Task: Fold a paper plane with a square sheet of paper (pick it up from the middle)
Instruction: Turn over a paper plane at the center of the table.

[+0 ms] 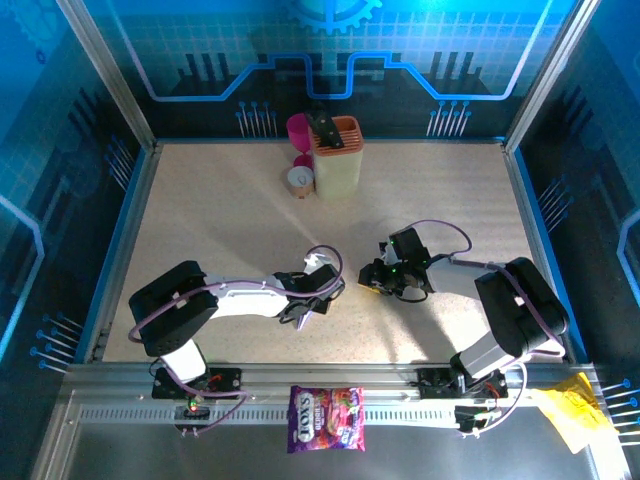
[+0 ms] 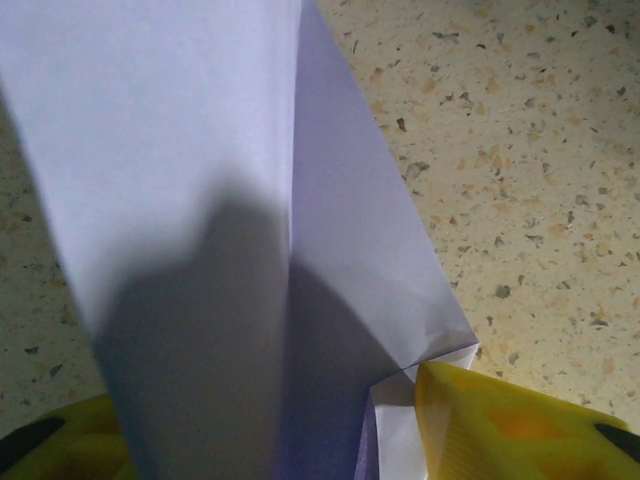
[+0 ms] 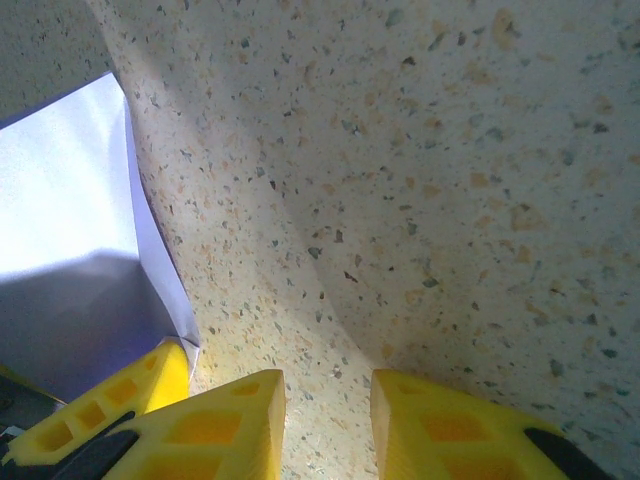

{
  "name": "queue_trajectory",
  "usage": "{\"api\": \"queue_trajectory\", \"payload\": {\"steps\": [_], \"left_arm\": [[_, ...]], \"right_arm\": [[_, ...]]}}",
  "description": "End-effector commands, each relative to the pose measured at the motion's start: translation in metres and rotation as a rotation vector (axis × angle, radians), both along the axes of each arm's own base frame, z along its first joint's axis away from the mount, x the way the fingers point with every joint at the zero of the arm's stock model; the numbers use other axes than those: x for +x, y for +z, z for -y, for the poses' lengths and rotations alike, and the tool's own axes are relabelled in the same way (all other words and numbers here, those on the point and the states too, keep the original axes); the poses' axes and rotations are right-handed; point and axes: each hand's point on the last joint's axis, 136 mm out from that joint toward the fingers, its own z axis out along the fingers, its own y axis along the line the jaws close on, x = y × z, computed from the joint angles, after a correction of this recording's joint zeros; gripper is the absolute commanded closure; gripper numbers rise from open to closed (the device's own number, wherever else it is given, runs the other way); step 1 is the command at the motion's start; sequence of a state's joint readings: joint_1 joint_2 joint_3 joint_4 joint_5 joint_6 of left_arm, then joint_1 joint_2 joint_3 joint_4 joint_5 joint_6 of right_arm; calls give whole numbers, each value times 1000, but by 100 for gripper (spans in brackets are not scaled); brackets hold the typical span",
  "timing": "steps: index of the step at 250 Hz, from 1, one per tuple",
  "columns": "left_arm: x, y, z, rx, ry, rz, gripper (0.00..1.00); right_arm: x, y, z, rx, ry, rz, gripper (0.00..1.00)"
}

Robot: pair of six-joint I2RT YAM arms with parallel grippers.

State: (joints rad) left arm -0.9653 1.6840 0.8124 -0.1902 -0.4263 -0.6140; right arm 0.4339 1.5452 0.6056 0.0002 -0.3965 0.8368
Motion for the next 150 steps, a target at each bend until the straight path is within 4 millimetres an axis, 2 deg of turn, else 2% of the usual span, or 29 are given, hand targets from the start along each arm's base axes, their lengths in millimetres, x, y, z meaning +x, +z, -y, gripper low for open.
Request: {"api": "queue_trajectory", "payload": {"steps": [1,30,53,115,150], "left_arm": [[-27,-32,-16,37,16,-133,47],[-32,-44,-19,30,40,-162,45],[-33,-44,-19,27,43,-163,45],[-17,-1,-6,-22,6,-90,41],[-10,11,0,-46,-1,-76,40]], "right_arm": [[-8,-3,-3,-3,23,-18,71],[-8,-2,-3,0,23,-16,71],[-8,-1,-3,-1,27,-14,71],[-8,0,-3,-7,31,-12,71],[-8,0,-3,-3,32,-15,71]]}}
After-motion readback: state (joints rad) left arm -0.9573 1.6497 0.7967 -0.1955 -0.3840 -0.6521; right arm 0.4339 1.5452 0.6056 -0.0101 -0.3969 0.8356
